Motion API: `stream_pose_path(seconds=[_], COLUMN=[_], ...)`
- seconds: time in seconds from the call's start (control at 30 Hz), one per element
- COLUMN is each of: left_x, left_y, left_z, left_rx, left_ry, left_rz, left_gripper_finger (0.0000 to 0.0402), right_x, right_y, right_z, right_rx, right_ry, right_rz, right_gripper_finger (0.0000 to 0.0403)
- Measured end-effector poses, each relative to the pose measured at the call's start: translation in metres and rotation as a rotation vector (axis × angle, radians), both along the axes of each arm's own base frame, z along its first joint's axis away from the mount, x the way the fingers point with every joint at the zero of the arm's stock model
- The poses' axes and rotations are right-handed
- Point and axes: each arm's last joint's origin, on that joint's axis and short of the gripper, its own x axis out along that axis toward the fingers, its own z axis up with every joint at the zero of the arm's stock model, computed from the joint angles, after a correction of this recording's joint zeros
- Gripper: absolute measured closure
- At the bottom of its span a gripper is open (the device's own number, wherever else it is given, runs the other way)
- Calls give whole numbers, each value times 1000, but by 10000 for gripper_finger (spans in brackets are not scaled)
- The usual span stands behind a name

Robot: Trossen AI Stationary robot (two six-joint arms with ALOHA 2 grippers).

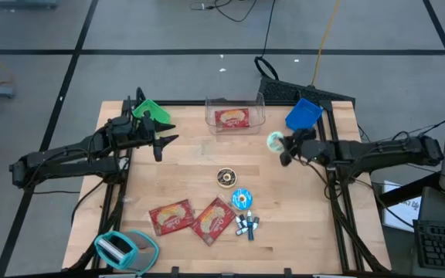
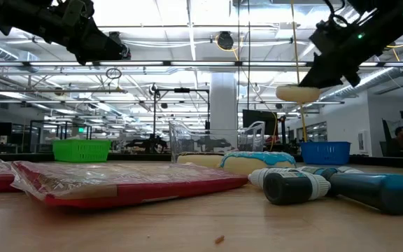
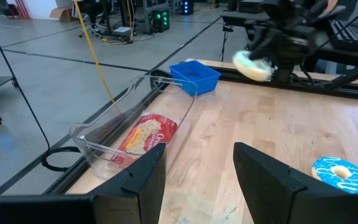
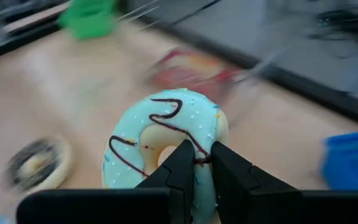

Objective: Pick & Place Food Item
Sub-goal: Put the mint green donut into the blue bin

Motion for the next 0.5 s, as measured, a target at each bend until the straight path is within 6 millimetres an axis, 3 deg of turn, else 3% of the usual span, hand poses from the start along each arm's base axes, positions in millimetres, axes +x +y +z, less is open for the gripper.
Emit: stream_pose_path(seconds=[0.5], left_x=[0], left_y=[0], left_z=[0], left_rx=[0], left_ry=[0], left_rz=[0], left_gripper_finger=[215], right_x=[-28], right_y=[-67], right_z=[-4], right_rx=[-20], right_ry=[74], right_rz=[-477], right_gripper_finger=[367])
